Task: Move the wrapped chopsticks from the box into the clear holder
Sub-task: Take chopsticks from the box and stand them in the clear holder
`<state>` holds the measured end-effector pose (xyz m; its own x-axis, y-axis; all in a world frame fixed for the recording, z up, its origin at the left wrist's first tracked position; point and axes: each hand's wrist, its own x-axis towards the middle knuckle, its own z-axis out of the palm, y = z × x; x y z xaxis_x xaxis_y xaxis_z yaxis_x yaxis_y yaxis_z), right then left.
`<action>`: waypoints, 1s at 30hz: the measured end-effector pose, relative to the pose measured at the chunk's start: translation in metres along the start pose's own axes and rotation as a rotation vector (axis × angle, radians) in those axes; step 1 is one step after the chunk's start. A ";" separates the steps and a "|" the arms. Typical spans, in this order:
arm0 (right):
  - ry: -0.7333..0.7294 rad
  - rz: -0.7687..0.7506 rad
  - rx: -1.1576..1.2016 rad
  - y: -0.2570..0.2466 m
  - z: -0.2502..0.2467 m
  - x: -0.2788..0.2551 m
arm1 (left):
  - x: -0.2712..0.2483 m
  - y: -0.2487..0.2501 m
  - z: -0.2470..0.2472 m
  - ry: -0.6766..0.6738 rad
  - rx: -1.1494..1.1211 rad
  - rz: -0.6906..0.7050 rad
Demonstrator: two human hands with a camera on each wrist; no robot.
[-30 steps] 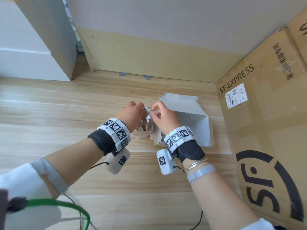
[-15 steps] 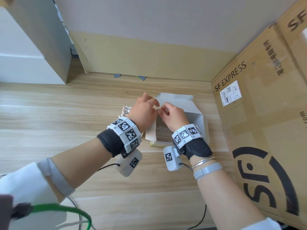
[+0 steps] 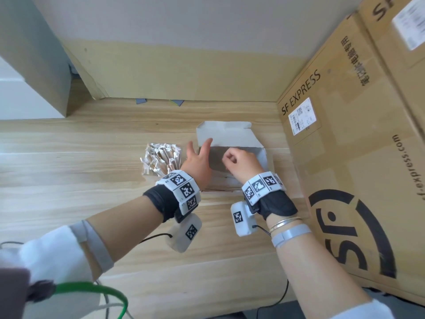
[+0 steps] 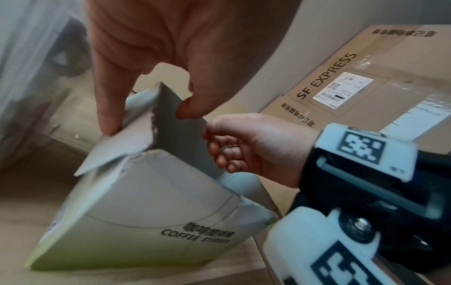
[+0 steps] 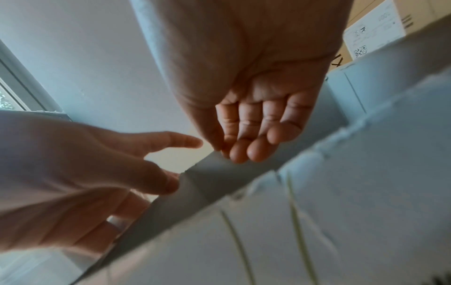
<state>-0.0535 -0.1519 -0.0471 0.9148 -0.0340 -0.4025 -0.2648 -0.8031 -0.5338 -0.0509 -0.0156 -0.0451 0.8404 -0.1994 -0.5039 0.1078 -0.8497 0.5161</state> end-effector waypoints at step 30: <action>-0.148 0.168 -0.417 0.018 0.061 0.009 | -0.005 -0.025 0.019 0.144 -0.269 0.171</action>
<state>-0.0685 -0.1301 -0.1060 0.8085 -0.1237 -0.5754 -0.2331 -0.9650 -0.1200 -0.0675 -0.0025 -0.0684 0.9228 -0.2403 -0.3013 0.0791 -0.6470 0.7584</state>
